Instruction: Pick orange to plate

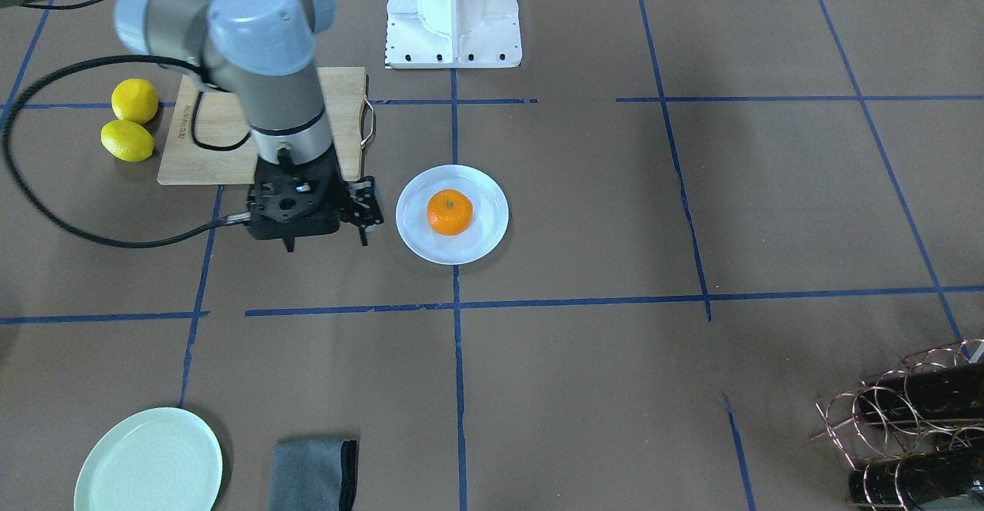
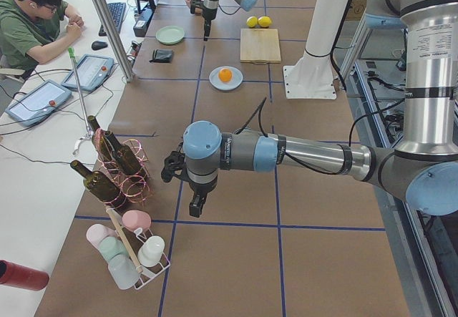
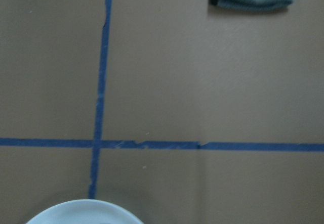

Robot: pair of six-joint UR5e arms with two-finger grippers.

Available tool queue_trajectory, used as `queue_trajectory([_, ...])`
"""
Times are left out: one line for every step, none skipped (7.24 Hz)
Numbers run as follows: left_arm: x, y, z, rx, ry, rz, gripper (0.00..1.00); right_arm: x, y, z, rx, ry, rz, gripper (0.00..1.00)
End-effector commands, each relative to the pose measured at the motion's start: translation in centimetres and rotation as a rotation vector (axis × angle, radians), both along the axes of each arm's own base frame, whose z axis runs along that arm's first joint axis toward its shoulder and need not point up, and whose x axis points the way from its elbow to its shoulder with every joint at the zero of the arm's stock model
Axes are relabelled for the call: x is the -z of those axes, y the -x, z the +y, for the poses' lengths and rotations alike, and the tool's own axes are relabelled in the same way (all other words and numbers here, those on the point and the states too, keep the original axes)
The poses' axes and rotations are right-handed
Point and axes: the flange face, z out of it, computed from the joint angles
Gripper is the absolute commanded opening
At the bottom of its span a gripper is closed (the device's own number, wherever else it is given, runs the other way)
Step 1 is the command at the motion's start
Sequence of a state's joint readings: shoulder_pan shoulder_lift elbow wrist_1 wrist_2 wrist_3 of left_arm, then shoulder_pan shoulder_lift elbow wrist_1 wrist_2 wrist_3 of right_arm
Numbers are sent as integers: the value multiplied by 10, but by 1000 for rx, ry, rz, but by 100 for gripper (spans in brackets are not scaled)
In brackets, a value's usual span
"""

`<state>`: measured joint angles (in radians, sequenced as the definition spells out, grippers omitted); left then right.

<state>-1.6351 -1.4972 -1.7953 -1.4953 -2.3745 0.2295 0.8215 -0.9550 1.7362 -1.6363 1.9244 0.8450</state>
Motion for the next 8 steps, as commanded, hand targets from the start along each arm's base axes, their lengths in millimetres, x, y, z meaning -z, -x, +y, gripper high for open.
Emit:
queue_trajectory([4,0,0,0,-6,3,100,-106,-137,-32,129,-58,90,100])
queue_trajectory([5,-1,0,-1,-7,6,100,-144,-181,-32,180,-58,98,100])
queue_trajectory([5,-1,0,-2,-10,7,100,-186,-226,-20,158,-17,118,100])
queue_trajectory([5,-1,0,-2,-10,6,100,-222,-276,0,179,-32,153,100])
queue_trajectory([4,-1,0,-2,-10,6,100,-267,-334,23,230,-48,184,100])
queue_trajectory([0,-1,0,-2,-2,8,100,-306,-388,50,257,-49,174,100])
queue_trajectory([-1,-1,0,-1,-2,9,100,-337,-423,80,215,10,133,100])
queue_trajectory([-2,-1,1,-1,2,8,100,-363,-440,105,187,67,129,100])
